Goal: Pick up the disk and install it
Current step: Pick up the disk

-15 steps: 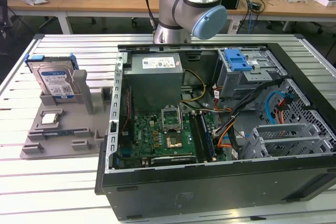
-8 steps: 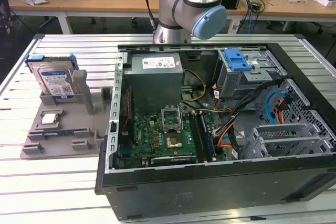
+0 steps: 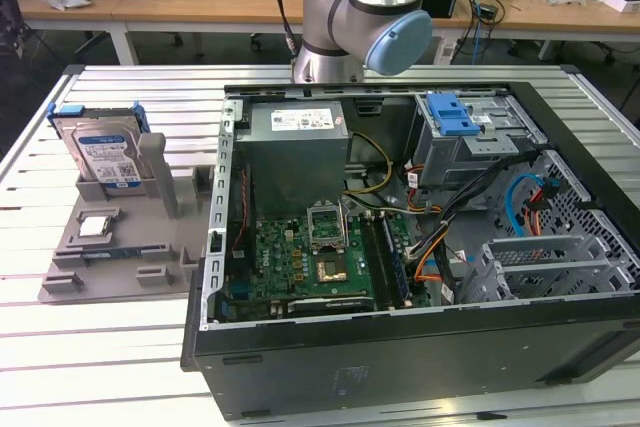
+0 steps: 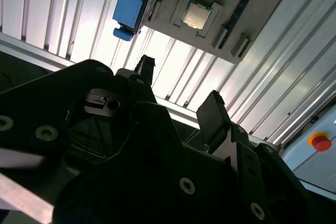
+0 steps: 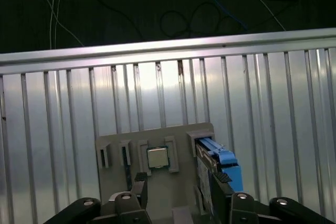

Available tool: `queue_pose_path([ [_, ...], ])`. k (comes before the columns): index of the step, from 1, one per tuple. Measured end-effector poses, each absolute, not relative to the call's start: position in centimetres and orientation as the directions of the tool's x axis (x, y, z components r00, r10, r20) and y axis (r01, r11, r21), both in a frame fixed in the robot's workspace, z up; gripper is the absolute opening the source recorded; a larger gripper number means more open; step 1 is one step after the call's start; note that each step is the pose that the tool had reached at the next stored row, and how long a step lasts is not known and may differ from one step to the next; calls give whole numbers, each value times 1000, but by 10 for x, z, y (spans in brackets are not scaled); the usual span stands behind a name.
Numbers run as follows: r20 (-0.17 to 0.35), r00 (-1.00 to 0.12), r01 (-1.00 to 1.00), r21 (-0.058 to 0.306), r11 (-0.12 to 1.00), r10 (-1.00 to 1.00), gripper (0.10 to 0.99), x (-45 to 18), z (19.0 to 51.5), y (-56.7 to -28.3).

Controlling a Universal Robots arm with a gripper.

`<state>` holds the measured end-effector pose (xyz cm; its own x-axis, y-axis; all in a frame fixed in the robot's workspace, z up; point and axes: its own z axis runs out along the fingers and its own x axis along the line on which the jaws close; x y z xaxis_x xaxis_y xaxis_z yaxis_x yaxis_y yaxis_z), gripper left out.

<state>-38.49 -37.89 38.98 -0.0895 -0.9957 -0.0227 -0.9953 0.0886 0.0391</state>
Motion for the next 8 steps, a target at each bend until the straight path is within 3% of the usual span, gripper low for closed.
queue_pose_path([
  [8, -23, -90, -995, 39, 89, -996, 600, -382, 390, -364],
])
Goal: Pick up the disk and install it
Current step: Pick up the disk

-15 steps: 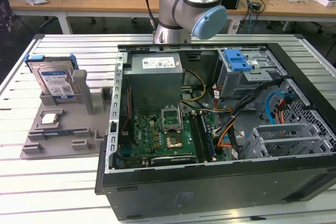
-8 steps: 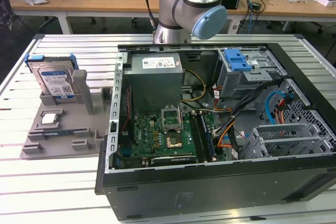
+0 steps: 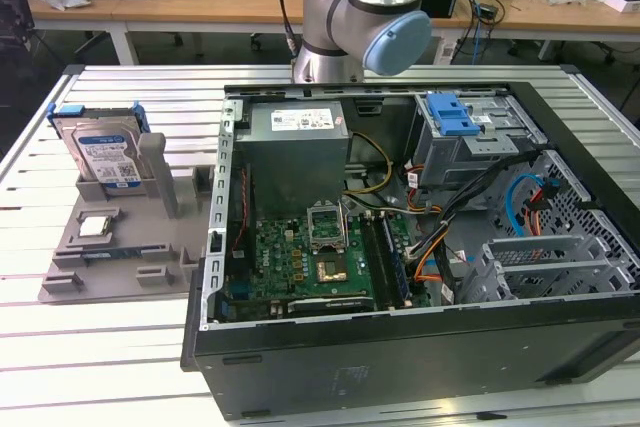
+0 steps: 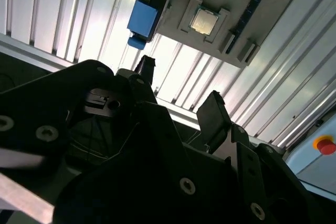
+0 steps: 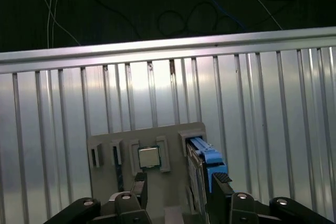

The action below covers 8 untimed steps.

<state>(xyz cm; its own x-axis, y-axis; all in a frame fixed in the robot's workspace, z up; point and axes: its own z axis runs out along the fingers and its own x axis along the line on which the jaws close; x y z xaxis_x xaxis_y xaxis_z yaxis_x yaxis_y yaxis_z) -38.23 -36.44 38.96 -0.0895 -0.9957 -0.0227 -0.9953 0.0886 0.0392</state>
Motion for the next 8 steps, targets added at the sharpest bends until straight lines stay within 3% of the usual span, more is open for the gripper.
queue_pose_path([
  [8, -23, -88, -995, 39, 87, -996, 600, -374, 382, -360],
])
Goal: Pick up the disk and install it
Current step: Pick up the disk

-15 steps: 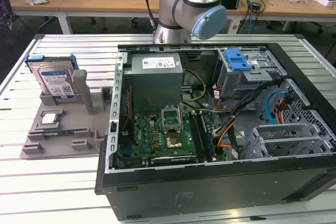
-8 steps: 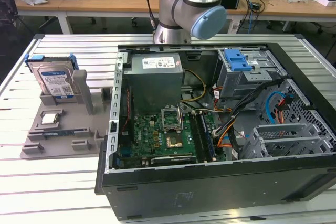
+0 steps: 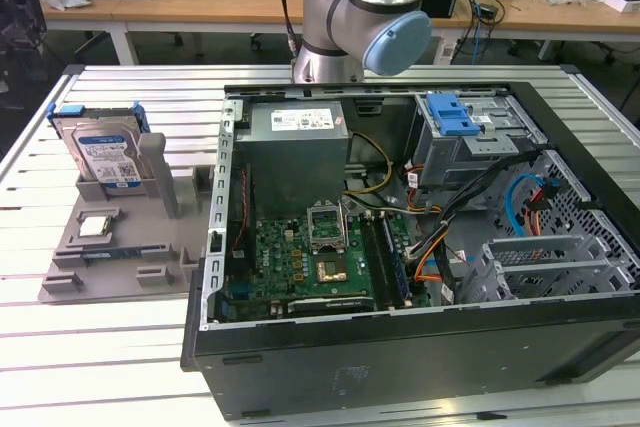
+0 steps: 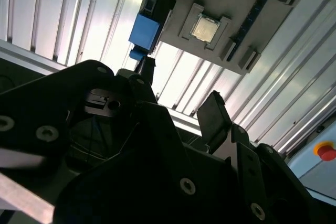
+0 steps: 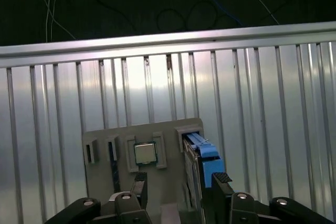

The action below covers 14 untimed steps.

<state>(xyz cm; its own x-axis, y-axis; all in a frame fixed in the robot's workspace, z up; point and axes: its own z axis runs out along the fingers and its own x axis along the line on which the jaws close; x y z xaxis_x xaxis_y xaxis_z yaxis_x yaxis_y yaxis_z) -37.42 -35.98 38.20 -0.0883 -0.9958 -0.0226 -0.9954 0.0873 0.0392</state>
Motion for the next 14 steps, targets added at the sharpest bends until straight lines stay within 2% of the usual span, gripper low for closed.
queue_pose_path([
  [14, -23, -88, -995, 39, 87, -996, 600, -369, 358, -358],
])
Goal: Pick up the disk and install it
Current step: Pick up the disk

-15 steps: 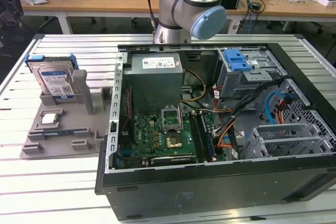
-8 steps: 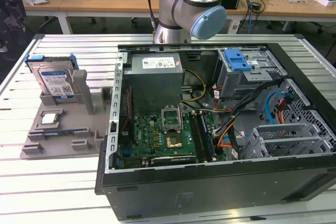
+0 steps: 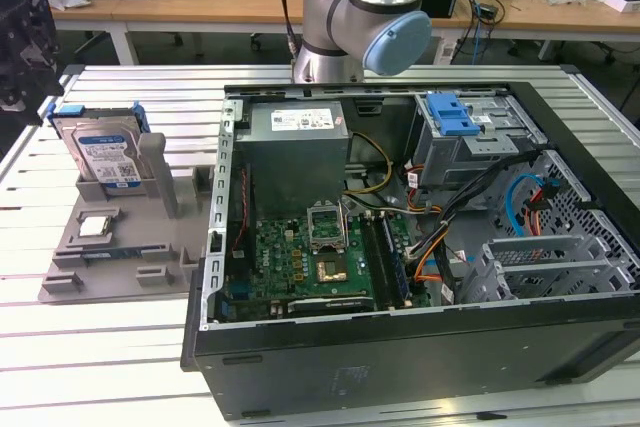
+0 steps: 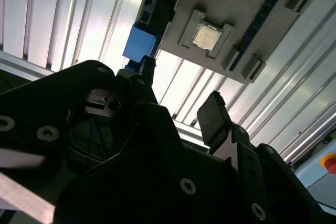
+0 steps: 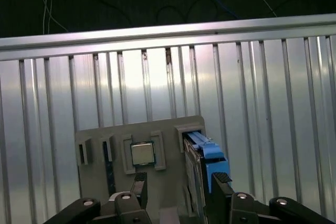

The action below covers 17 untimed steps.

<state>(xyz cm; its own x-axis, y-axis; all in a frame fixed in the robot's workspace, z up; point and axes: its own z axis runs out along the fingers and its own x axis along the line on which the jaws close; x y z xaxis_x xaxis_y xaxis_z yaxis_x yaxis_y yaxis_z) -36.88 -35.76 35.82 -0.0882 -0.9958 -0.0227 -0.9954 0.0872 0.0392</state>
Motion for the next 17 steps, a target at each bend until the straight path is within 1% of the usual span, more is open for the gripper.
queue_pose_path([
  [3, -23, -88, -995, 39, 87, -996, 600, -367, 358, -352],
  [9, -23, -83, -996, 39, 82, -996, 600, -364, 357, -325],
  [12, -23, -77, -996, 39, 76, -997, 600, -364, 352, -321],
  [13, -22, -70, -997, 39, 69, -997, 600, -363, 349, -321],
  [15, -20, -16, -999, 39, 15, -1000, 600, -364, 343, -321],
  [17, -20, 16, -999, 39, -16, -1000, 600, -363, 339, -321],
])
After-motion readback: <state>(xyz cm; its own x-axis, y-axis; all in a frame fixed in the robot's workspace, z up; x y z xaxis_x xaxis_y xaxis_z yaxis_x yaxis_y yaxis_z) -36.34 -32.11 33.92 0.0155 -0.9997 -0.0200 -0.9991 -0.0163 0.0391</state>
